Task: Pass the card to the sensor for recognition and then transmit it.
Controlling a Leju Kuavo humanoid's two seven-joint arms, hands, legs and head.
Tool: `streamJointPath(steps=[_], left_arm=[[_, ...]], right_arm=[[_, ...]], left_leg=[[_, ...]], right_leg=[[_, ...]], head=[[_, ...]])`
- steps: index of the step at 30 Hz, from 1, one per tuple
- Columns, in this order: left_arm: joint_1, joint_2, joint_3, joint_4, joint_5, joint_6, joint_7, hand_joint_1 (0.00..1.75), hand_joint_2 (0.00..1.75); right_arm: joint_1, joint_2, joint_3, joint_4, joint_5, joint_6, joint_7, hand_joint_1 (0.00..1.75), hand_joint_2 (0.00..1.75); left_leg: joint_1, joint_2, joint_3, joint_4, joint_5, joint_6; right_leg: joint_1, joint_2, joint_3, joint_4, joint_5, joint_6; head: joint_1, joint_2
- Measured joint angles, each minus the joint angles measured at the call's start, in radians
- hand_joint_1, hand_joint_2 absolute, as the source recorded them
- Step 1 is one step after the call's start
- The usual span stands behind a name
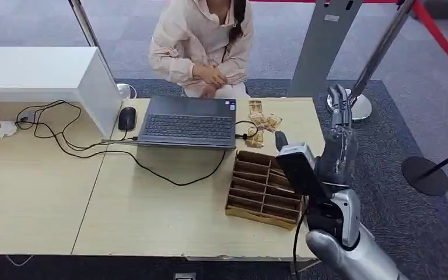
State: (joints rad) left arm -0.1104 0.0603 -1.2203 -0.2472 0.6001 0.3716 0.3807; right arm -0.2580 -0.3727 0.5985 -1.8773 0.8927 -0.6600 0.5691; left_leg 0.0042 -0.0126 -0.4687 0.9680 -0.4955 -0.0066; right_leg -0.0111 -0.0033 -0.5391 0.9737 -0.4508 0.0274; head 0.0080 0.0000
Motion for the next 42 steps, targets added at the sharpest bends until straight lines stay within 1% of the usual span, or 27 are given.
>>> streamJointPath(steps=[4, 12, 22, 30, 35, 42], left_arm=[[0.001, 0.000, 0.000, 0.000, 0.002, 0.001, 0.002, 0.00, 0.00], [0.001, 0.000, 0.001, 0.000, 0.004, 0.005, 0.003, 0.00, 0.00], [0.000, 0.000, 0.001, 0.000, 0.004, 0.008, 0.003, 0.00, 0.00], [0.000, -0.001, 0.001, 0.000, -0.001, 0.008, 0.012, 0.00, 0.00], [0.000, 0.000, 0.001, 0.000, -0.002, 0.012, -0.004, 0.00, 0.00], [0.000, -0.001, 0.007, 0.000, -0.001, 0.013, -0.002, 0.00, 0.00]], right_arm=[[0.028, -0.018, -0.015, -0.043, 0.027, 0.000, 0.015, 0.00, 1.75], [0.069, -0.039, -0.012, -0.119, 0.059, 0.051, 0.012, 0.00, 1.75], [0.110, -0.050, -0.007, -0.166, 0.125, 0.095, 0.016, 0.00, 1.75], [0.134, -0.060, -0.007, -0.188, 0.136, 0.095, 0.018, 0.00, 1.75], [0.138, -0.060, -0.007, -0.191, 0.140, 0.098, 0.015, 0.00, 1.75], [0.153, -0.056, -0.005, -0.175, 0.142, 0.090, 0.005, 0.00, 1.75]], left_leg=[[0.000, 0.000, 0.000, 0.000, 0.000, 0.000], [0.000, 0.000, 0.000, 0.000, 0.000, 0.000], [0.000, 0.000, 0.000, 0.000, 0.000, 0.000], [0.000, 0.000, 0.000, 0.000, 0.000, 0.000], [0.000, 0.000, -0.001, 0.000, 0.000, 0.000], [0.000, 0.000, -0.001, 0.000, 0.000, 0.000]], right_leg=[[0.000, 0.000, 0.000, 0.000, 0.000, 0.000], [0.000, 0.000, 0.000, 0.000, 0.000, 0.000], [0.000, 0.000, 0.000, 0.000, 0.000, 0.000], [0.000, 0.000, 0.000, 0.000, 0.000, 0.000], [0.000, 0.000, 0.000, 0.000, 0.000, 0.000], [0.000, 0.000, 0.000, 0.000, 0.000, 0.000]], head=[[0.000, 0.000], [0.000, 0.000], [0.000, 0.000], [0.000, 0.000], [0.000, 0.000], [0.000, 0.000]])
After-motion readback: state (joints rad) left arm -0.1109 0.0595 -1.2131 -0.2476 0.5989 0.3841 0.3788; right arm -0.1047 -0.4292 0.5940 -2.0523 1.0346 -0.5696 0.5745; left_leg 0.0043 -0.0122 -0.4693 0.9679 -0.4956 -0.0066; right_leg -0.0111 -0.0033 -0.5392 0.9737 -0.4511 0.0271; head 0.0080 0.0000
